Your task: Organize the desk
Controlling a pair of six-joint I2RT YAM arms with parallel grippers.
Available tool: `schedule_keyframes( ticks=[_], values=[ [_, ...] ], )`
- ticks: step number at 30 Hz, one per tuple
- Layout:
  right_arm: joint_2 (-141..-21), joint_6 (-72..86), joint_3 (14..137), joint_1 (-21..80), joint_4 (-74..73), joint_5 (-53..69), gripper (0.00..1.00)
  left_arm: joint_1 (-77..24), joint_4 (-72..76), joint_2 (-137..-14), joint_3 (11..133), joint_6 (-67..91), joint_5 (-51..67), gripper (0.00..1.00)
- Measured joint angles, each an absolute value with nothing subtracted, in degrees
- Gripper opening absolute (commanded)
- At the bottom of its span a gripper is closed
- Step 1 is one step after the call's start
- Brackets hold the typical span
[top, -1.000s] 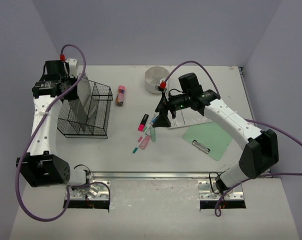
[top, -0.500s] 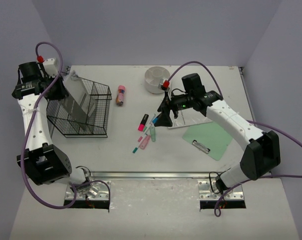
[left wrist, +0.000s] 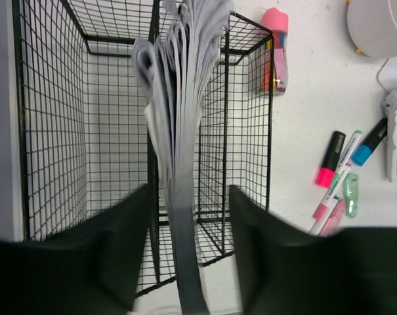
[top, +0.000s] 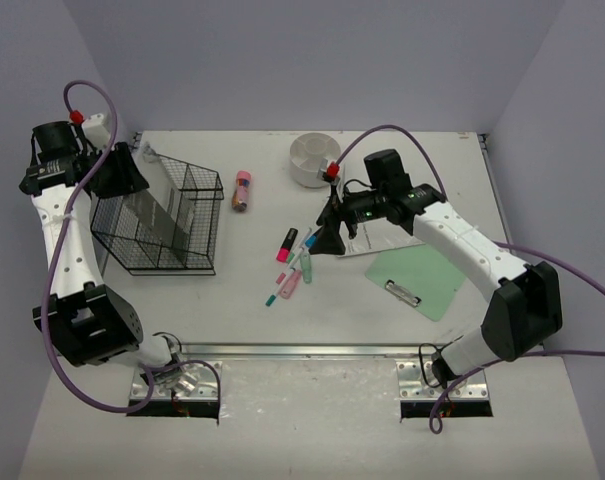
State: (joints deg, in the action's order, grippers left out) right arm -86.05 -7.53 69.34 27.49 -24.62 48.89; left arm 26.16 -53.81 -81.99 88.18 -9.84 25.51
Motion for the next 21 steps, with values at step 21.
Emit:
schedule_keyframes(
  ticks=[21],
  values=[
    [-83.0, -2.3, 59.2, 14.0, -18.3, 24.2, 0.99, 26.4, -38.0, -72.1, 91.1, -10.9, 23.2, 1.0]
  ],
)
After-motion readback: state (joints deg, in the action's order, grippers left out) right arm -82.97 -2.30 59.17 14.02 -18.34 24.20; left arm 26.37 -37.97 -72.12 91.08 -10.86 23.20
